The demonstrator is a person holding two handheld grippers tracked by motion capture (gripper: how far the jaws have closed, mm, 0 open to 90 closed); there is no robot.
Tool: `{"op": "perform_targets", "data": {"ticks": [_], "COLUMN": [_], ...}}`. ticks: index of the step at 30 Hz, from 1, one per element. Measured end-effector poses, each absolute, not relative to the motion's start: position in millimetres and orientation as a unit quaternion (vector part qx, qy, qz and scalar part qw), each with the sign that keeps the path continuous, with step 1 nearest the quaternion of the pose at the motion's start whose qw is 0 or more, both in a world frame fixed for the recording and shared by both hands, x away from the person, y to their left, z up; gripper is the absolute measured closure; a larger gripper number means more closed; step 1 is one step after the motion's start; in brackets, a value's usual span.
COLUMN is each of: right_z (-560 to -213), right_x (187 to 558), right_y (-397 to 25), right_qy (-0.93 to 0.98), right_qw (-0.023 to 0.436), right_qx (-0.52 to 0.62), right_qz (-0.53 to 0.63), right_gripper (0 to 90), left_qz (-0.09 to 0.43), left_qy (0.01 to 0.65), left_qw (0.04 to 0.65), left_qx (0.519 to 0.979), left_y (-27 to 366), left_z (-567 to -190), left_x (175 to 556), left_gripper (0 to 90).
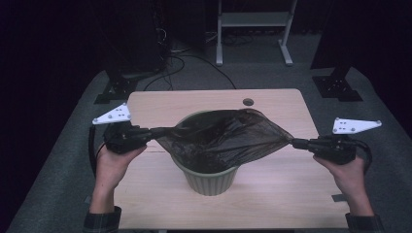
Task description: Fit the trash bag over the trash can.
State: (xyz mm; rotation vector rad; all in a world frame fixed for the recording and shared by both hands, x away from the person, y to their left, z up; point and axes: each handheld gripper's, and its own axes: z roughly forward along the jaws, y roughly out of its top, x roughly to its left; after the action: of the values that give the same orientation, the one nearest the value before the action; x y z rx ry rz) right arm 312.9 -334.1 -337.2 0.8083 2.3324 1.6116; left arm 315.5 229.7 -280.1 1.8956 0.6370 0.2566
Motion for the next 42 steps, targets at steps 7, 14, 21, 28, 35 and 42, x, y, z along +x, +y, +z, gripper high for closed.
{"op": "perform_targets", "data": {"ticks": [7, 14, 21, 28, 35, 42], "right_z": [-336.7, -332.5, -339.2, -332.6, -321.3, -317.0], "right_x": [313.2, 315.3, 320.8, 320.3, 319.2, 322.5], "right_y": [-343.1, -352.5, -350.8, -353.8, -352.8, -340.6], "right_qy": [0.789, 0.789, 0.795, 0.783, 0.775, 0.778], "right_qw": [0.116, 0.141, 0.143, 0.151, 0.156, 0.153], "right_qx": [0.283, 0.291, 0.296, 0.296, 0.291, 0.283], "right_qz": [0.532, 0.522, 0.509, 0.526, 0.539, 0.540], "right_gripper": [89.9, 90.0, 89.8, 72.0, 64.7, 61.5], "left_qz": [0.113, 0.111, 0.104, 0.118, 0.130, 0.119], "left_qy": [0.287, 0.307, 0.316, 0.312, 0.283, 0.233], "left_qw": [0.531, 0.532, 0.529, 0.555, 0.574, 0.583], "left_qx": [0.789, 0.781, 0.781, 0.762, 0.758, 0.769], "left_y": [252.2, 270.4, 273.8, 281.8, 281.9, 253.8], "left_z": [-292.7, -306.1, -322.8, -311.2, -276.4, -248.9], "left_x": [307.1, 300.8, 299.2, 292.1, 281.4, 279.9], "left_gripper": [90.0, 90.0, 89.3, 53.8, 40.0, 31.8]}}
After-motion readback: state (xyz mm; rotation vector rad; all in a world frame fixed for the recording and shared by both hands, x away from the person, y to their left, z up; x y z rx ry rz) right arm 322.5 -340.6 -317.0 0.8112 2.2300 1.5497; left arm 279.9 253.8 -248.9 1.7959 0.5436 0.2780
